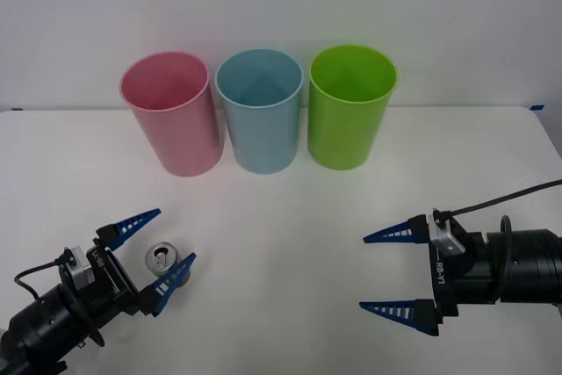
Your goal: Put cans in the blue bin and PET bottles in the pink bin and trash in the green bin.
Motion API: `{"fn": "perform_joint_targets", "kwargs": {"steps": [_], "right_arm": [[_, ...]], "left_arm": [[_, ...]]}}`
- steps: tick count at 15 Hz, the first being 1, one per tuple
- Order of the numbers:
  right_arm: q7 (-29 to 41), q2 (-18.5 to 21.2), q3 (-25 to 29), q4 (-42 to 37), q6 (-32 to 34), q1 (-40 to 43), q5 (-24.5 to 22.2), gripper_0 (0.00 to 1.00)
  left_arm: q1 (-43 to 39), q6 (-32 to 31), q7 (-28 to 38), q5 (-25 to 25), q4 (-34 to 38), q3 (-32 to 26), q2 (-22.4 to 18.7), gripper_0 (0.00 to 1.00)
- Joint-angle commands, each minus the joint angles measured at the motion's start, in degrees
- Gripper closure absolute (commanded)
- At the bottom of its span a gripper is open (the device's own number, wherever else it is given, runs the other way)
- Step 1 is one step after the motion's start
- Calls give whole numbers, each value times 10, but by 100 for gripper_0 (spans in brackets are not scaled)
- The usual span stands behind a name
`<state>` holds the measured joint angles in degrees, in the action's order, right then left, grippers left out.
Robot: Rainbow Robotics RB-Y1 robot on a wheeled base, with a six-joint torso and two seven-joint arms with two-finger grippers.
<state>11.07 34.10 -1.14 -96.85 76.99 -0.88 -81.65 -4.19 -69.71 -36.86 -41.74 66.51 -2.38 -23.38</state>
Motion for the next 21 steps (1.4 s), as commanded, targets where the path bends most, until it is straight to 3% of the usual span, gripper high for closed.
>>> {"fn": "perform_joint_targets", "kwargs": {"steps": [1,21], "right_arm": [[0,0,0,0,0,0,0,0],[0,0,0,0,0,0,0,0]], "left_arm": [[0,-1,-1,0,0,0,0,0],[0,0,2,0,0,0,0,0]]}}
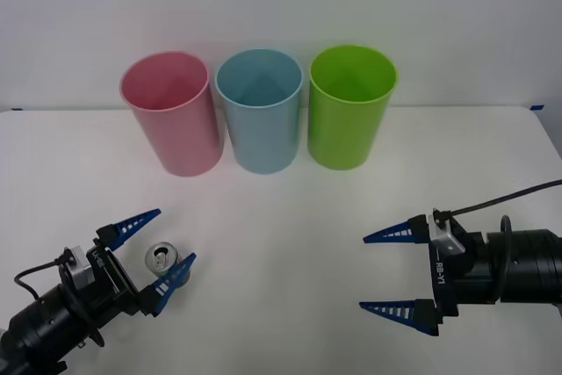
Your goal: Put cans in the blue bin and PET bottles in the pink bin and trash in the green bin.
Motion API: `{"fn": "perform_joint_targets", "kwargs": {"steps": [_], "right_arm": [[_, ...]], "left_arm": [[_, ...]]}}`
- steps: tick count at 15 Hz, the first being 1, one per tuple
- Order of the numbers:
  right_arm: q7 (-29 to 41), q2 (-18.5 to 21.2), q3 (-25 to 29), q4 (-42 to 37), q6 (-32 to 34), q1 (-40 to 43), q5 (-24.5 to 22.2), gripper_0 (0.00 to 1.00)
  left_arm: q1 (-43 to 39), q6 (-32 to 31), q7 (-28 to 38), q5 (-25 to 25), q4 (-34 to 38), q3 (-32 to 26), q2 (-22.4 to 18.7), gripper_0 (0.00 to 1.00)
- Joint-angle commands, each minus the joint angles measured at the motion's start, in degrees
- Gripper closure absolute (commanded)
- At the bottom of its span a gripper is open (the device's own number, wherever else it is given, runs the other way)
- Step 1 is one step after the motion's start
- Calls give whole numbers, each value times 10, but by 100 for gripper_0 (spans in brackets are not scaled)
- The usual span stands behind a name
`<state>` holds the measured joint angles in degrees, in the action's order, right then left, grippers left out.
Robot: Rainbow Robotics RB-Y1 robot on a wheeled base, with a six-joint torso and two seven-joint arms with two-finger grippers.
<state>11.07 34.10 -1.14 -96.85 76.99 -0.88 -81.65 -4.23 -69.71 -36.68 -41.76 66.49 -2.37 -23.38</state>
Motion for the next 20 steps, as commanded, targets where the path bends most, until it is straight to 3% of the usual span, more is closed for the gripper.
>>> {"fn": "perform_joint_targets", "kwargs": {"steps": [1,12,13,14,16,17,20], "right_arm": [[0,0,0,0,0,0,0,0],[0,0,0,0,0,0,0,0],[0,0,0,0,0,0,0,0],[0,0,0,0,0,0,0,0],[0,0,0,0,0,0,0,0],[0,0,0,0,0,0,0,0],[0,0,0,0,0,0,0,0]], "left_arm": [[0,0,0,0,0,1,0,0],[-1,0,0,1,0,0,0,2],[0,0,0,2,0,0,0,36],[0,0,0,2,0,0,0,58],[1,0,0,2,0,0,0,92],[1,0,0,2,0,0,0,99],[2,1,-1,2,0,0,0,100]]}}
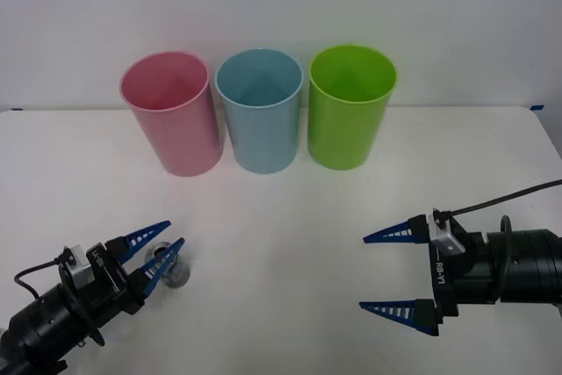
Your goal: Put cans in the blue bin and PET bottles in the pink bin and trash in the green bin.
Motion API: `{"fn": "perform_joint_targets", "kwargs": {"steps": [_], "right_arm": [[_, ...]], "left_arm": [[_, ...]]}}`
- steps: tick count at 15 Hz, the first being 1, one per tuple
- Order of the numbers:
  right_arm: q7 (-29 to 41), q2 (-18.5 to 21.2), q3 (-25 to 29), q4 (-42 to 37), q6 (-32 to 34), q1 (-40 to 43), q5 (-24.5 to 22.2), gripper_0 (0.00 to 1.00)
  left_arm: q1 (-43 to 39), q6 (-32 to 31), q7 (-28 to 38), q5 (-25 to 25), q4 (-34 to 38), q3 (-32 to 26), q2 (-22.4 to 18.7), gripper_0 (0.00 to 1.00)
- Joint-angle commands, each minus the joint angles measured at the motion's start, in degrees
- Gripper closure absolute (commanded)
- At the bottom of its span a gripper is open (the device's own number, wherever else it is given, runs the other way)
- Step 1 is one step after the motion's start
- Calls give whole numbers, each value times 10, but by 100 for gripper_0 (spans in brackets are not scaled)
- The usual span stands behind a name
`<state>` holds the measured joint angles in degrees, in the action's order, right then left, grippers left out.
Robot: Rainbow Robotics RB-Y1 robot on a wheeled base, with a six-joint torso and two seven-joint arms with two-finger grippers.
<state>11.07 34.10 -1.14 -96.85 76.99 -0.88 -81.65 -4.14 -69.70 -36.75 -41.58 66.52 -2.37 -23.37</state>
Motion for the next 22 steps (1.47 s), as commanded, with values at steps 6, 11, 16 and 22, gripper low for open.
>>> {"fn": "perform_joint_targets", "kwargs": {"steps": [6,11,16,22], "right_arm": [[0,0,0,0,0,0,0,0],[0,0,0,0,0,0,0,0],[0,0,0,0,0,0,0,0],[0,0,0,0,0,0,0,0]], "left_arm": [[3,1,1,0,0,0,0,100],[2,1,1,-1,0,0,0,100],[3,1,6,-1,0,0,0,26],[2,1,6,-1,0,0,0,0]]}}
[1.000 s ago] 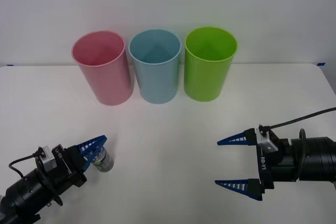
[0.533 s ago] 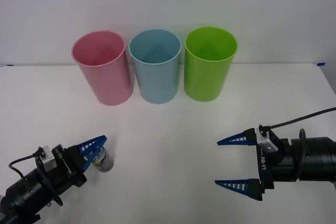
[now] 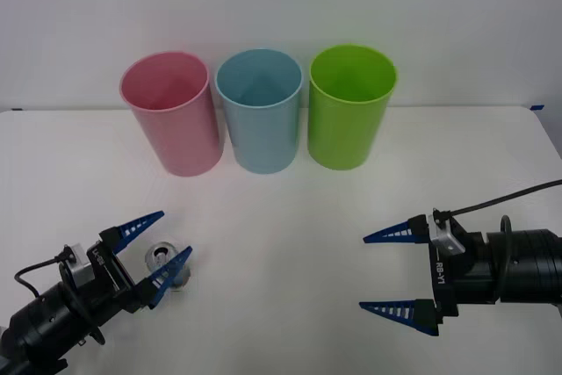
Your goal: Put cans in the blue bin and PET bottles in the pink bin and trash in the green bin.
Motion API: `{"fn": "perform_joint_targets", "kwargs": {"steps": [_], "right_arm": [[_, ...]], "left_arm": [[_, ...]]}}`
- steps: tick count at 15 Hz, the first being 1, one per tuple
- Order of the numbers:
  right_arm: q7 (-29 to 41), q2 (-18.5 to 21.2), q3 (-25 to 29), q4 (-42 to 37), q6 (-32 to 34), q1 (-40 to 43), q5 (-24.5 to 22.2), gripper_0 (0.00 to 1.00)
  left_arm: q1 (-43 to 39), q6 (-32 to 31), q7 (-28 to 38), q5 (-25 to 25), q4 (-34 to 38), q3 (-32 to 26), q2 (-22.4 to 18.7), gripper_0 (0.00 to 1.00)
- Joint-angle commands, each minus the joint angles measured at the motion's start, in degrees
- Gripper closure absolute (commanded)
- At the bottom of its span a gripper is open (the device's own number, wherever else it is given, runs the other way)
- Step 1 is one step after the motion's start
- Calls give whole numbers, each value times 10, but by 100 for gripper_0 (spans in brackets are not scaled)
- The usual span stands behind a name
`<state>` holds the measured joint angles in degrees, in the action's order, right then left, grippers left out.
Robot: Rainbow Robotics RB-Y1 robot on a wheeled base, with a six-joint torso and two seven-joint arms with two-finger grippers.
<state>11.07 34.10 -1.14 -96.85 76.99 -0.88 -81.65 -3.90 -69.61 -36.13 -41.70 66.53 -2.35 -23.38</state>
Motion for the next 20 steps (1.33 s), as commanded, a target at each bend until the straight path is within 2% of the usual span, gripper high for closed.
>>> {"fn": "perform_joint_targets", "kwargs": {"steps": [1,11,20], "right_arm": [[0,0,0,0,0,0,0,0],[0,0,0,0,0,0,0,0],[0,0,0,0,0,0,0,0]], "left_arm": [[0,0,0,0,-1,0,0,0],[-1,-8,5,2,0,-7,-3,0],[-17,-25,18,11,5,-20,-40,0]]}}
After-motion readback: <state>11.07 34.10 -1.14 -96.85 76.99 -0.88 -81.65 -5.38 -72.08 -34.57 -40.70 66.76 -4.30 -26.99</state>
